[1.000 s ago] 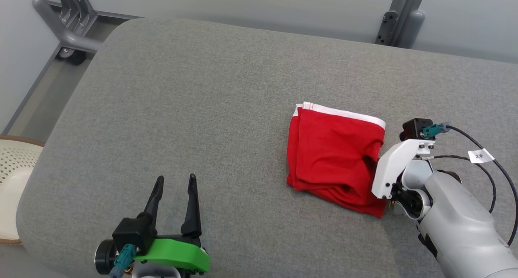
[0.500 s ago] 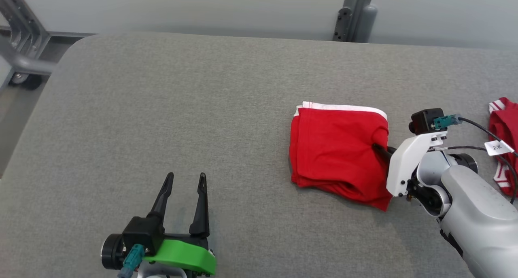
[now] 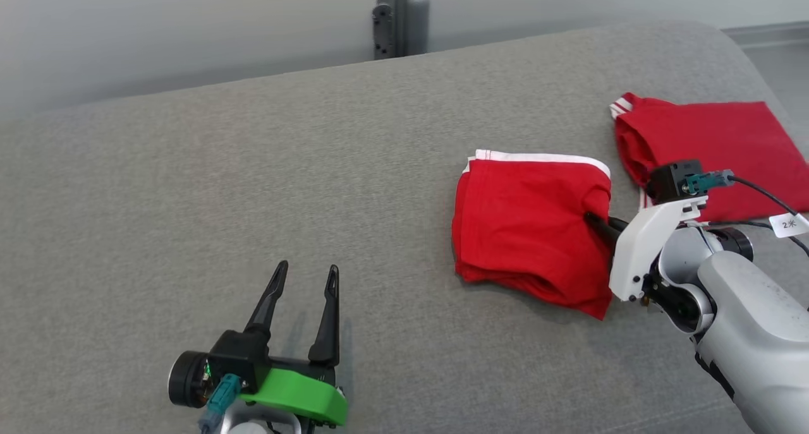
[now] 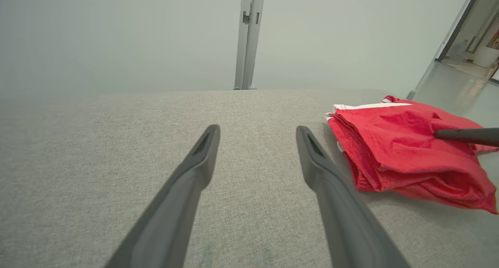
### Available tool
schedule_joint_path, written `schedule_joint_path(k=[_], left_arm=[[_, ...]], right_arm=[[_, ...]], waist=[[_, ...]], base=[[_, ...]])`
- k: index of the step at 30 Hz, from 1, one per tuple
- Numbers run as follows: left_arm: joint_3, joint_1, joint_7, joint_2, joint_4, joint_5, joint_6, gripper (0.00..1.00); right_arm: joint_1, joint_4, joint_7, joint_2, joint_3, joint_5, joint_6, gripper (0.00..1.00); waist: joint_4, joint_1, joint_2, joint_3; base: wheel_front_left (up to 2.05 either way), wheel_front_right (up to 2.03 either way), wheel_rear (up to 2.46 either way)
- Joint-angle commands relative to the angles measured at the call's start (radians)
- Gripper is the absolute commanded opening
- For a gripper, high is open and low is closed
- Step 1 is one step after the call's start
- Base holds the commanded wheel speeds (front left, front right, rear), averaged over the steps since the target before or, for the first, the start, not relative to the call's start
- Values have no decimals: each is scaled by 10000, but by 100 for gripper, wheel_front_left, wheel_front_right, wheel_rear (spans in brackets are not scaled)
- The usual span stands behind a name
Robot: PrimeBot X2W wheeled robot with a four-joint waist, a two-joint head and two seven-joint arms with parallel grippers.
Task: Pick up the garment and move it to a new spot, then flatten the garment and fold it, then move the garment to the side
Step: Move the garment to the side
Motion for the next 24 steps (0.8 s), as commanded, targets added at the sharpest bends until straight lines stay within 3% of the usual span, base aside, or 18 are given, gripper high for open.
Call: schedule_joint_path(k=[1,5,10,24], left_arm=[[-7,-192,-4,52,13,72,-43,100],[-103,-311,-4,50,75,125,-109,100],[-198,-438,-4,49,145,179,-162,100],[-61,-424,-3,49,6,160,-78,100]], right_arm=[[-21,-100,-64,-33,-27,-42,0,0],[-68,-330,-60,-123,-57,-128,0,0],[-68,-557,-2,-262,-215,-191,0,0],[-573,-911,140,-625,-676,-943,0,0]], waist=[[-1638,0,0,407],[-2185,0,0,594],[-2343,0,0,676],[-1448,0,0,619]], base=[[0,0,0],[0,0,0],[0,0,0],[0,0,0]])
